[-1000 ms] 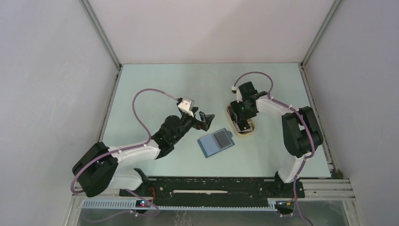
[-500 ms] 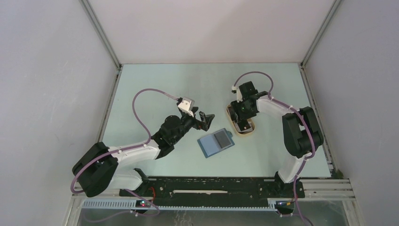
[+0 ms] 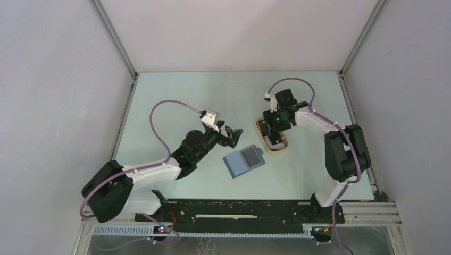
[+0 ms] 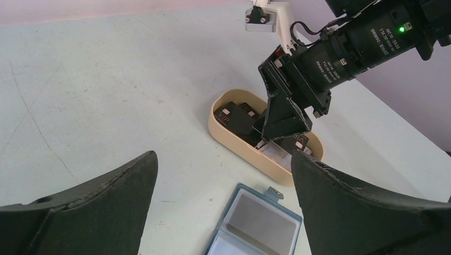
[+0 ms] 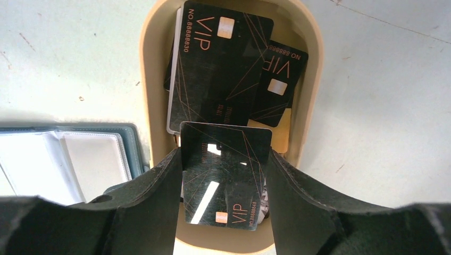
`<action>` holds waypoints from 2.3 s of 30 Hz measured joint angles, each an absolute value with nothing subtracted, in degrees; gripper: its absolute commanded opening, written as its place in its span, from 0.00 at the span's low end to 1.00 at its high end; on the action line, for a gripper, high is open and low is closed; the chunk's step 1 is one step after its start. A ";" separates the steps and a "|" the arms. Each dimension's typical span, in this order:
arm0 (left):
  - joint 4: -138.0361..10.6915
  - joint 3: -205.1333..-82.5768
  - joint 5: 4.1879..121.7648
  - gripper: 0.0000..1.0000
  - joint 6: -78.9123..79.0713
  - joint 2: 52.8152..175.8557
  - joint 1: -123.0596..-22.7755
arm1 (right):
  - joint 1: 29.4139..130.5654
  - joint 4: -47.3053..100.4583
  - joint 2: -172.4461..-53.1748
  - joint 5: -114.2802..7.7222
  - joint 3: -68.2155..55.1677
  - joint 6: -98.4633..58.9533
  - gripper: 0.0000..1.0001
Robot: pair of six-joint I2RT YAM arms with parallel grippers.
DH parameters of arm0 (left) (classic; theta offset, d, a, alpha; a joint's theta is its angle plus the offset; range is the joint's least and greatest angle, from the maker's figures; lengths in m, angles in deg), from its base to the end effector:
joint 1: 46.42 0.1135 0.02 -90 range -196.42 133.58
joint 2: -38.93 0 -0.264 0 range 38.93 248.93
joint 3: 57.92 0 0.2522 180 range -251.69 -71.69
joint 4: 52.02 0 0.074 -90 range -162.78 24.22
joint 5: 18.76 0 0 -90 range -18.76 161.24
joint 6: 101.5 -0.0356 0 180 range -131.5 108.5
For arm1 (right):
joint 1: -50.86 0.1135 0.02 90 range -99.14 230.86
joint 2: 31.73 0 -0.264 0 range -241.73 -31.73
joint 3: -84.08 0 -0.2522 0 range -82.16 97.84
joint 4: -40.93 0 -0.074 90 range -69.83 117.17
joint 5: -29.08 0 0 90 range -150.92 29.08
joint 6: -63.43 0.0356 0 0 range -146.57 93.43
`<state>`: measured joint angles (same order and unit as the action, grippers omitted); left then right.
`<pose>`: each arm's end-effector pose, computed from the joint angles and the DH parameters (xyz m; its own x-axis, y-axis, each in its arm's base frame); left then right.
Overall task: Put the credit cards into the card holder
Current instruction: Pick up the credit card from the storage box.
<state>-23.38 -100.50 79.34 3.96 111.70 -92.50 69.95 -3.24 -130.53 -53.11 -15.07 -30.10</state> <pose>0.1902 -0.1903 0.2359 -0.1821 -0.1913 -0.9645 0.5882 0.7649 -0.2628 0.3305 0.1195 0.2001 -0.8101 -0.3449 -0.4741 -0.4348 0.8959 0.0911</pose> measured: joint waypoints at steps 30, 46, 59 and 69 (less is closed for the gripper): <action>4.11 -106.65 45.09 0.70 54.28 142.21 -79.28 | 70.57 -0.40 -120.11 -40.14 -16.84 -31.72 0.49; 2.47 -111.61 43.45 0.52 58.58 145.84 -79.28 | 75.20 -0.18 -117.84 -38.40 -17.78 -34.06 0.49; -1.40 -114.65 42.51 0.39 58.50 147.44 -81.07 | 76.34 -0.18 -117.77 -38.55 -17.78 -34.41 0.49; -3.63 -116.42 42.35 0.00 57.95 147.92 -82.19 | 77.28 -0.27 -117.62 -39.40 -17.84 -35.06 0.51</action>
<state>-3.63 -116.42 42.35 57.95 147.92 -82.19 77.28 -0.27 -117.62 -39.40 -17.84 -35.06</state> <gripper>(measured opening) 0.046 0.614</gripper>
